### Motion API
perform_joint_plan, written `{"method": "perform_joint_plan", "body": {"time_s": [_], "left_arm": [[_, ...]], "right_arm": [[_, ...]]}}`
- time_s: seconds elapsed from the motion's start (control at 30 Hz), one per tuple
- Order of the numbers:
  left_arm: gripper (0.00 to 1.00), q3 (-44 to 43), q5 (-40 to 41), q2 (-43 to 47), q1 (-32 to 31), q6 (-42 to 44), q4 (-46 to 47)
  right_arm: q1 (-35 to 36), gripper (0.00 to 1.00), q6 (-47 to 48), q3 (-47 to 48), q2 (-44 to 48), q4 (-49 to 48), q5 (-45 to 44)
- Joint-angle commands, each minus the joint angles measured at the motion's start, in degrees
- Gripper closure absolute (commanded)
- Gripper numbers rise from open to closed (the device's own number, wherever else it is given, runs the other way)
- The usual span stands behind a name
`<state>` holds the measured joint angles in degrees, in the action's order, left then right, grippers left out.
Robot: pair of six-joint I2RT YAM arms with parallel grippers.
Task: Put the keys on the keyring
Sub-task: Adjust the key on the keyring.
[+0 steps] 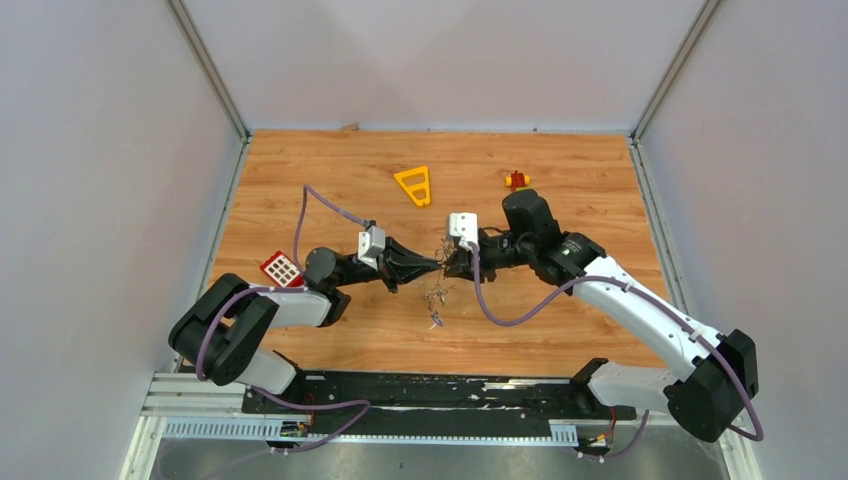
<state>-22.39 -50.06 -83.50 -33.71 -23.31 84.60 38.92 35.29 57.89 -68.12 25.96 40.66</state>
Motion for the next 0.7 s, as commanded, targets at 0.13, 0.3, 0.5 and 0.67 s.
{"method": "perform_joint_plan", "body": {"time_s": [0.13,0.3,0.5,0.67], "left_arm": [[1.0,-0.81,-0.21,-0.07,0.11,-0.07,7.39],[1.0,-0.85,-0.02,-0.16,0.1,-0.07,7.45],[1.0,-0.73,-0.02,-0.3,0.14,0.02,7.39],[1.0,-0.64,-0.83,-0.59,0.08,0.34,7.42]], "right_arm": [[-0.09,0.78,0.99,3.28,-0.84,-0.22,3.98],[-0.15,0.86,0.97,3.39,-1.05,-0.12,5.29],[-0.16,0.93,1.34,3.02,-1.27,-0.31,4.94],[-0.11,1.0,2.3,3.11,-0.62,-0.47,1.78]]}}
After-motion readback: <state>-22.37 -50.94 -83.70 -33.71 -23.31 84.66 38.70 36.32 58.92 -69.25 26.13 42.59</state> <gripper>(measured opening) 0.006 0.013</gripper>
